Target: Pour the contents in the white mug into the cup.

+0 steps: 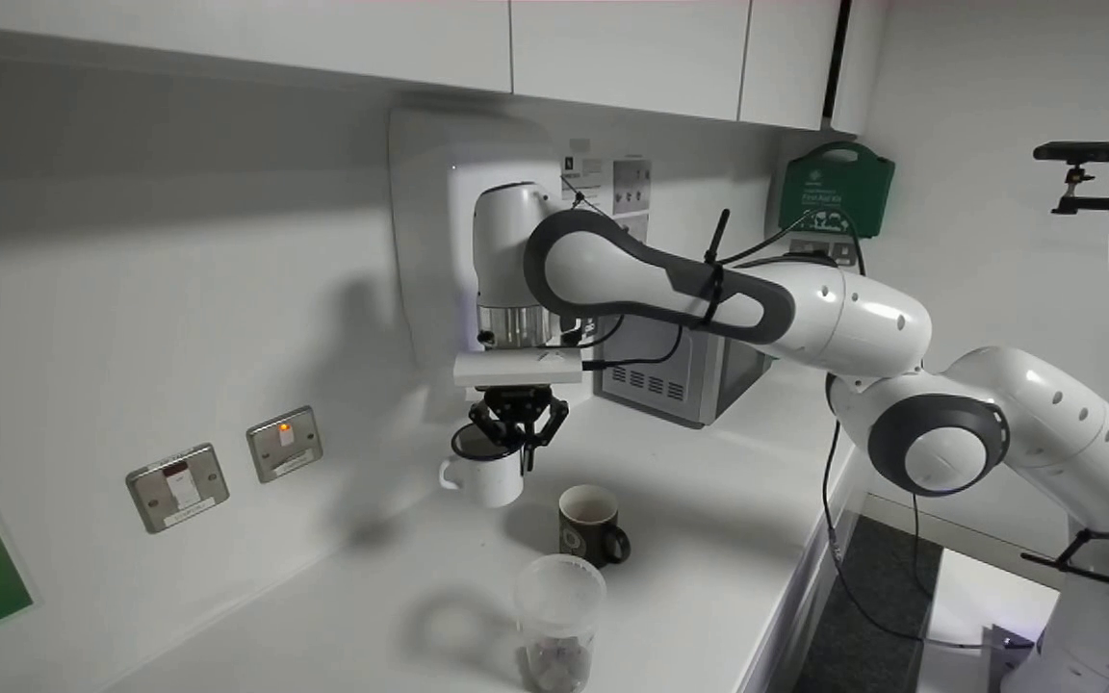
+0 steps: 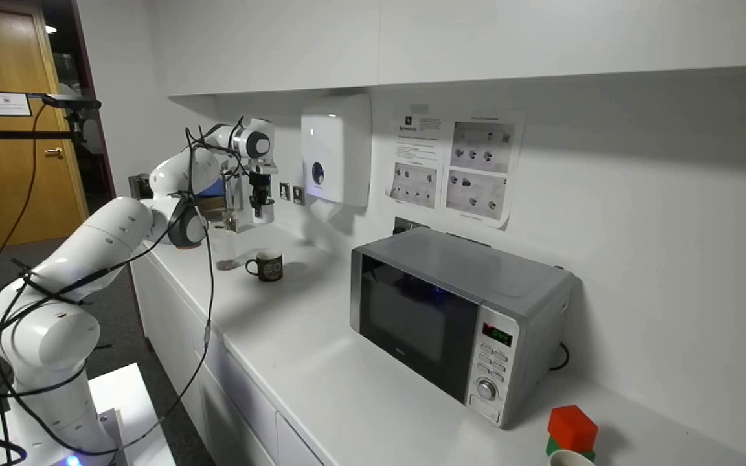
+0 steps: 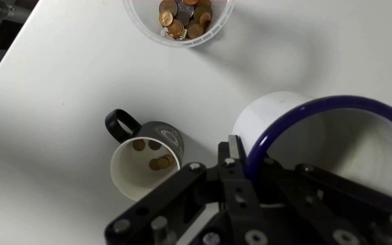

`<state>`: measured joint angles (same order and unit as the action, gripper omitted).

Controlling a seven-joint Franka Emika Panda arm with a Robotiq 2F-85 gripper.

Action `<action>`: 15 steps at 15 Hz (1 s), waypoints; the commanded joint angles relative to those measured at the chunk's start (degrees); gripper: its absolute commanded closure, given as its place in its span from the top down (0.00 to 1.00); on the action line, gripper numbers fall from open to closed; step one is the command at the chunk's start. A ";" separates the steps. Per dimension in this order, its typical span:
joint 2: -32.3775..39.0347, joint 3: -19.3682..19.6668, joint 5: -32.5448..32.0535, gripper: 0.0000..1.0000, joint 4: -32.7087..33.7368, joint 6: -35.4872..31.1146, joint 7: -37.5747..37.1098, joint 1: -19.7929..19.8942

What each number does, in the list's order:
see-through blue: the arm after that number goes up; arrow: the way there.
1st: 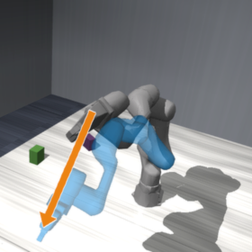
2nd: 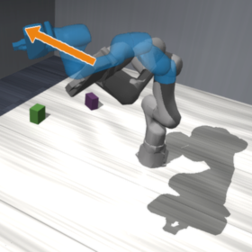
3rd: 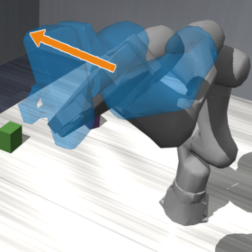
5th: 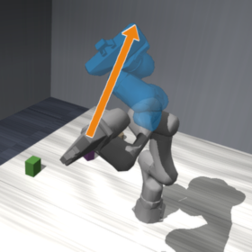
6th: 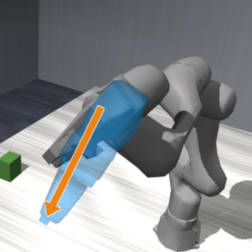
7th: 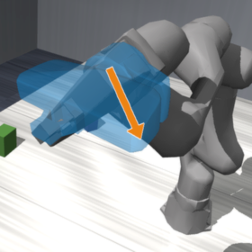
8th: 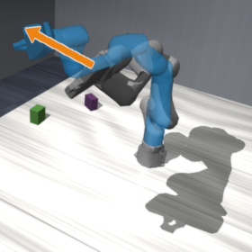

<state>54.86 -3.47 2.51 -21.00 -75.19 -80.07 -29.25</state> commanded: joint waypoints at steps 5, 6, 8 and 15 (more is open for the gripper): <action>-0.72 -0.18 -0.22 0.01 -1.27 -0.26 0.32 0.13; -0.67 -0.20 -0.20 0.01 -1.28 -0.31 0.44 0.23; -0.55 -0.15 -0.17 0.01 -1.25 -0.28 0.22 0.42; -0.32 -0.82 1.74 0.01 -0.80 -1.23 -1.65 4.20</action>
<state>55.47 -3.43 2.50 -21.16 -75.27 -80.12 -27.47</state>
